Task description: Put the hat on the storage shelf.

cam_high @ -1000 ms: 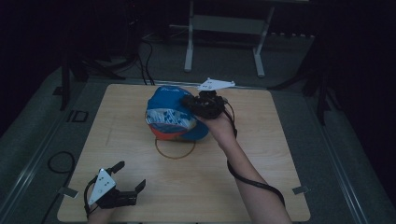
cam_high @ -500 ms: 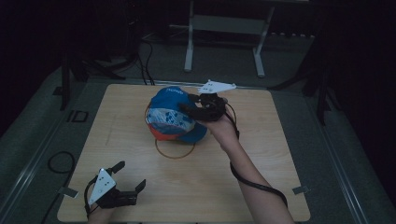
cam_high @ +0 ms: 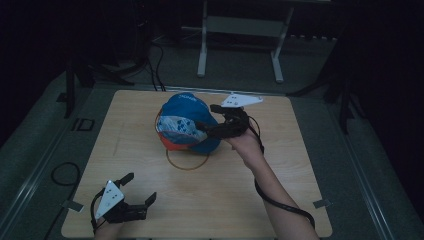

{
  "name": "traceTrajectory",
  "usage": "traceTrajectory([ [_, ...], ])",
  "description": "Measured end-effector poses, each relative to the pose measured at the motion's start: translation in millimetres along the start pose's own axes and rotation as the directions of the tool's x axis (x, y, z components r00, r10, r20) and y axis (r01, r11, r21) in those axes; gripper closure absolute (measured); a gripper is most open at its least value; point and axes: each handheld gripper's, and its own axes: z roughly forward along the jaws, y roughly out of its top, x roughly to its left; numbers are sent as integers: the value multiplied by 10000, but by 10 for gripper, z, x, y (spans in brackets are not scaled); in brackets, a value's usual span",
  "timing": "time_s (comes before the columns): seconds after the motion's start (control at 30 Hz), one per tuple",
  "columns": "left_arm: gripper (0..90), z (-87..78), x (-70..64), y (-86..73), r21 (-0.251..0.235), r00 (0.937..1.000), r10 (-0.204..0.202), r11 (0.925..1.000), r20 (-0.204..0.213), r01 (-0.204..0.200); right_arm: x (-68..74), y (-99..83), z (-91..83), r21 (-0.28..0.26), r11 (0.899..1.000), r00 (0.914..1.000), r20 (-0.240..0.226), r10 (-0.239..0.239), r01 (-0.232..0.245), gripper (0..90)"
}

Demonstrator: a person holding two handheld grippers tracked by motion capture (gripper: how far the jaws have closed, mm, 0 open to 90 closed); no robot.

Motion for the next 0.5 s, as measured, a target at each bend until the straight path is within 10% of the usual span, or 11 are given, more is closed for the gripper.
traceTrajectory([
  [0.5, 13, 20, -7, -12, 55, 10000, -66, 10000, 46, 66, 28, -383, -212, 144, 9981, 9980, -169, -604, 607, 135],
])
